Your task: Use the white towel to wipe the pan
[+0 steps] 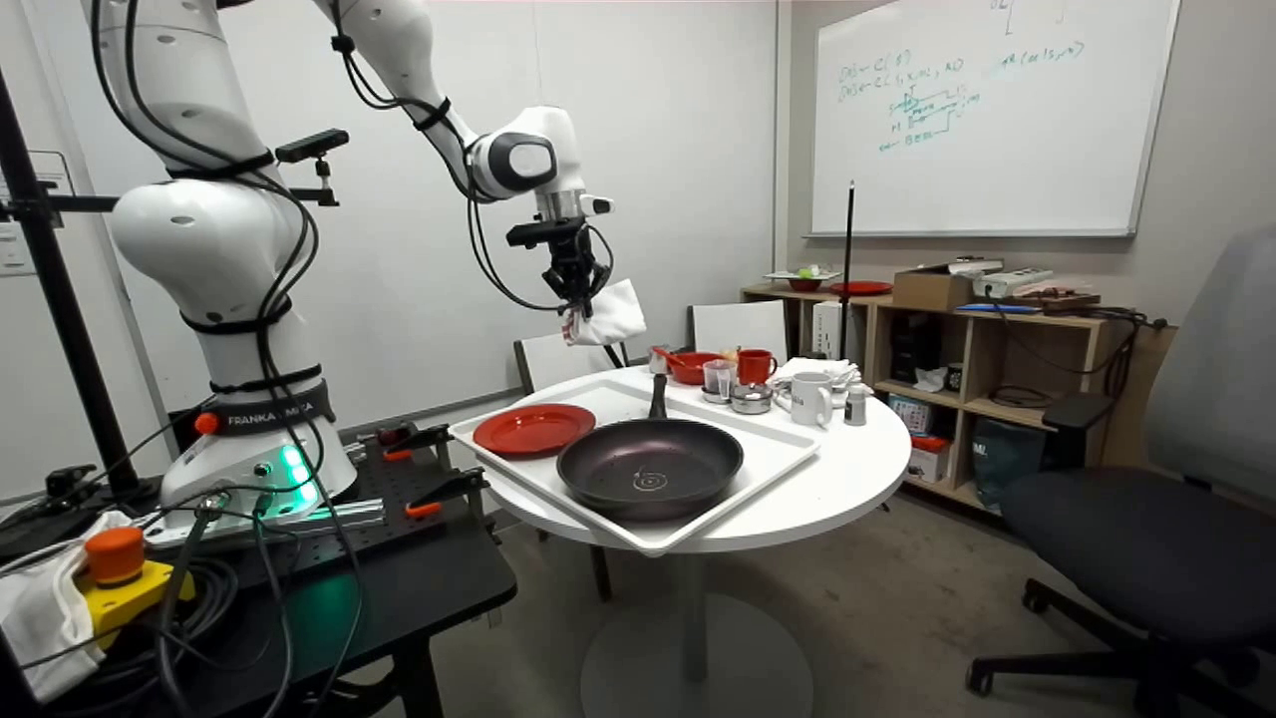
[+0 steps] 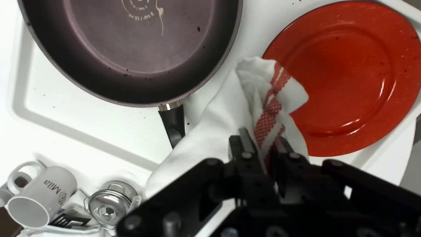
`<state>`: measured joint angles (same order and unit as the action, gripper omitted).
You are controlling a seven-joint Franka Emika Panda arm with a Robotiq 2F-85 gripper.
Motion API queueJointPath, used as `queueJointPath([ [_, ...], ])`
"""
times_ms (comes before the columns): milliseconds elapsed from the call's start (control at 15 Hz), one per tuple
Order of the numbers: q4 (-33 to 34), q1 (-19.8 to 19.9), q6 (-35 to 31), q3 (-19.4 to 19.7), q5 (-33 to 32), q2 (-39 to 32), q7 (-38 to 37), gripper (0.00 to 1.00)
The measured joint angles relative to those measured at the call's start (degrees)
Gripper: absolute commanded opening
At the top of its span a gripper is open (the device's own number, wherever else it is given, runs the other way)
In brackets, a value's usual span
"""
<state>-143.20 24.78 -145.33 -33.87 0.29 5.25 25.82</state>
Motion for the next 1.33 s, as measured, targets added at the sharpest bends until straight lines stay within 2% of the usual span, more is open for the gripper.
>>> queueJointPath([
  [133,4.3,-0.1,4.7,-2.2,-5.4,-1.9,-8.2,0.07],
  [200,6.6,-2.5,7.1,-0.9,-8.2,-3.4,-12.3,0.07],
  [333,11.5,-10.8,11.8,5.2,-12.9,-7.4,-19.6,0.07],
  [467,17.1,-17.9,16.7,10.7,-14.6,-12.1,-24.5,0.07],
  [733,28.3,-27.5,24.4,18.2,-14.6,-21.9,-28.8,0.07],
  [800,30.6,-29.0,25.8,19.4,-14.5,-24.1,-28.9,0.13],
  [1000,34.5,-31.1,27.5,21.3,-14.4,-28.1,-28.9,0.13],
  [1267,35.3,-31.3,28.0,21.5,-14.4,-28.5,-28.9,0.13],
  [1333,35.4,-31.3,28.1,21.5,-14.4,-28.5,-28.9,0.07],
])
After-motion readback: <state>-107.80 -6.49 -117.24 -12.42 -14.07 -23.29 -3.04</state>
